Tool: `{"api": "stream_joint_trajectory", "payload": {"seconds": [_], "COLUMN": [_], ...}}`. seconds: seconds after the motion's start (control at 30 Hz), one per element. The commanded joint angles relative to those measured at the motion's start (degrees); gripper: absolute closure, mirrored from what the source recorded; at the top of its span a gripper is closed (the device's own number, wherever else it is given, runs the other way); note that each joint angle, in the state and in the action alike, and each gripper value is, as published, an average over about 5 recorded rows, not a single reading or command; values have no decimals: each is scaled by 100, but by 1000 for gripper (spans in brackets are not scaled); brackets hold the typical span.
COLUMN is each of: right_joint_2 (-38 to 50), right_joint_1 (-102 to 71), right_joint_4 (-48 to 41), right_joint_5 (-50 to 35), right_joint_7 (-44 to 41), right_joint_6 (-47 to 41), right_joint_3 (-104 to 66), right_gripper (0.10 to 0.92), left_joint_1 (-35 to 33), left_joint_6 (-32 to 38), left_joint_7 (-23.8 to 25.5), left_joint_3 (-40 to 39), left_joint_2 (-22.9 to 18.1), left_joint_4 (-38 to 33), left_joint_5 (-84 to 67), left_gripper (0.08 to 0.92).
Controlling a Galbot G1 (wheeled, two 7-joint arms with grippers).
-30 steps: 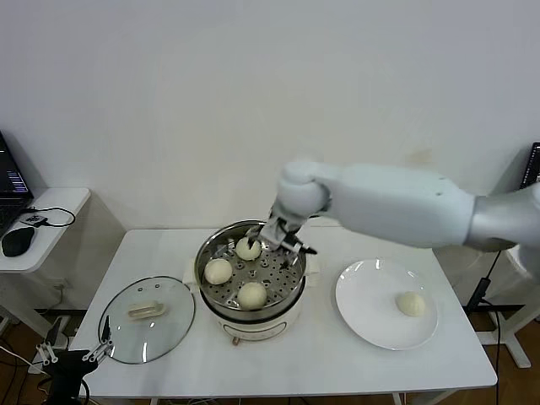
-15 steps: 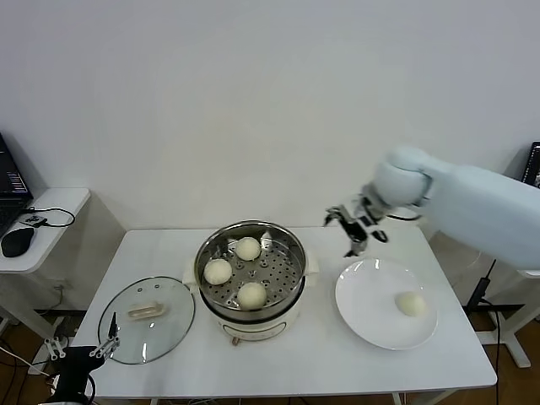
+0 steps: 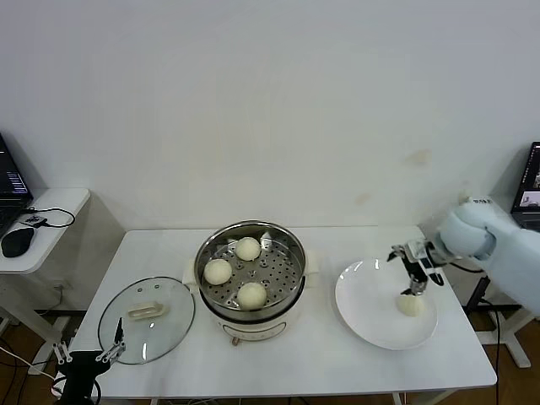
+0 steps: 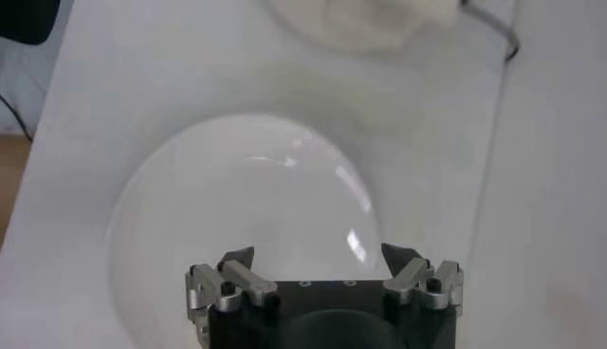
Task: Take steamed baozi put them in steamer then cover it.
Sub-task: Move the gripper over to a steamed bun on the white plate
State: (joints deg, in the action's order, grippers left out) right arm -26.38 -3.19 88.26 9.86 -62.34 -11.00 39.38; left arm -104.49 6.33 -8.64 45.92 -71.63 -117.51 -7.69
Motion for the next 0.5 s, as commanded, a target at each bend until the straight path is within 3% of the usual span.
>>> {"api": "stream_joint_trajectory", "payload": {"seconds": [0.03, 0.5], "right_joint_2": [204, -376], "right_joint_1": [-1377, -1738], "right_joint_4": [-232, -958], "right_joint_5": [724, 1341], "right_joint_7": [99, 271], "right_joint_6": [31, 214], "right_joint_3": [-977, -1238], "right_gripper": [203, 203], "left_joint_1": [-24, -67], "left_joint_6": [3, -3], "left_joint_7": [-2, 0], "left_joint_3": [29, 101], "left_joint_2": [0, 16], "left_joint_4": [-11, -29], "left_joint_5": [-4, -10], "left_gripper": [177, 177]}}
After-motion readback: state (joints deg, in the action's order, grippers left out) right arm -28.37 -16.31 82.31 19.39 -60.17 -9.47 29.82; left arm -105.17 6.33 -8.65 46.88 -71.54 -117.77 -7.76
